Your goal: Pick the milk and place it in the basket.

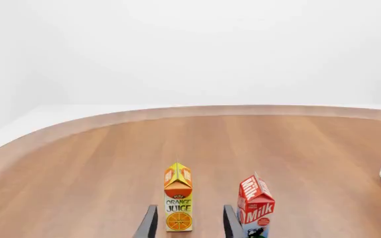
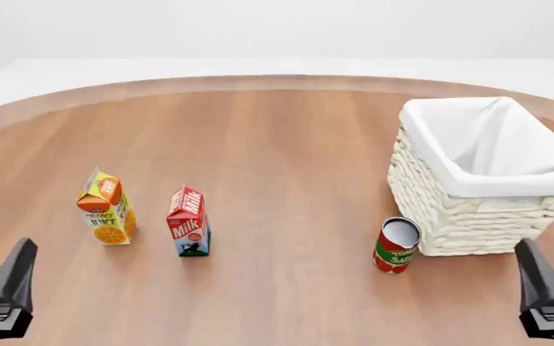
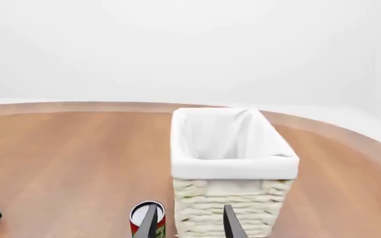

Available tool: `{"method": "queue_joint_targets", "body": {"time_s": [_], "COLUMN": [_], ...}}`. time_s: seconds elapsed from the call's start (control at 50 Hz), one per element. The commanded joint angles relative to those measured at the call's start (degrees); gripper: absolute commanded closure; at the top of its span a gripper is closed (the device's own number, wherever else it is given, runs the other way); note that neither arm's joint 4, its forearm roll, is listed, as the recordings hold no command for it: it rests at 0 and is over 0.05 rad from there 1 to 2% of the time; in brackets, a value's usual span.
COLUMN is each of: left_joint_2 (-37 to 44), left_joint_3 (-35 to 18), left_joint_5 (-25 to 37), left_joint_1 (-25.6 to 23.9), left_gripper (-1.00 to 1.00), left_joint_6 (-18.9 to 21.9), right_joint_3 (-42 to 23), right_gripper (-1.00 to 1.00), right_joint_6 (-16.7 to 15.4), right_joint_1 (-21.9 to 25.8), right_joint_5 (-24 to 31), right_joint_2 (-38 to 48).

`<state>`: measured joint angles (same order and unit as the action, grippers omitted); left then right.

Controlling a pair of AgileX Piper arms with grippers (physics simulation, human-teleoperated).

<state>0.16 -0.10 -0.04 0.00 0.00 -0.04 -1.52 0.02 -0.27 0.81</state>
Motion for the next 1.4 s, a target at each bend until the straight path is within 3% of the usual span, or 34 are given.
{"method": "queue_joint_targets", "body": {"time_s": [0.02, 0.06, 0.08, 0.12, 0.3, 0.4, 0.48, 0.7, 0.88, 1.02, 1.18, 1.36, 1.4], "left_joint_2": [0.25, 0.25, 0.25, 0.25, 0.25, 0.25, 0.25, 0.25, 0.25, 0.25, 0.25, 0.25, 0.25], "left_joint_3": [-0.15, -0.15, -0.15, -0.15, -0.15, -0.15, -0.15, -0.15, -0.15, -0.15, -0.15, -0.15, -0.15], "left_joint_5": [-0.06, -0.06, -0.06, -0.06, -0.06, -0.06, -0.06, -0.06, -0.06, -0.06, -0.06, -0.06, -0.06], "left_joint_1": [0.00, 0.00, 0.00, 0.00, 0.00, 0.00, 0.00, 0.00, 0.00, 0.00, 0.00, 0.00, 0.00], "left_gripper": [-1.00, -1.00, -1.00, -1.00, -1.00, -1.00, -1.00, -1.00, -1.00, -1.00, -1.00, -1.00, -1.00], "left_joint_6": [0.00, 0.00, 0.00, 0.00, 0.00, 0.00, 0.00, 0.00, 0.00, 0.00, 0.00, 0.00, 0.00], "right_joint_3": [0.03, 0.01, 0.02, 0.03, 0.03, -0.41, -5.52, -18.04, -24.30, -28.87, -32.27, -37.04, -37.74], "right_gripper": [-1.00, -1.00, -1.00, -1.00, -1.00, -1.00, -1.00, -1.00, -1.00, -1.00, -1.00, -1.00, -1.00], "right_joint_6": [-4.83, -0.34, 0.04, -2.59, -2.99, -2.22, -0.12, 2.73, 2.07, 2.33, 1.90, 3.71, 2.71], "right_joint_1": [-0.93, -0.65, -0.37, -0.94, -0.36, 0.06, 3.07, 8.99, 11.50, 12.75, 16.16, 20.60, 21.02], "right_joint_5": [-0.50, 0.10, 0.62, 1.74, -1.50, -0.43, 7.66, 17.03, 19.77, 21.58, 22.47, 24.22, 24.40], "right_joint_2": [2.52, 1.48, 1.14, 0.43, 5.45, 5.29, 0.03, 1.56, 4.19, 10.93, 14.78, 22.02, 22.07]}}
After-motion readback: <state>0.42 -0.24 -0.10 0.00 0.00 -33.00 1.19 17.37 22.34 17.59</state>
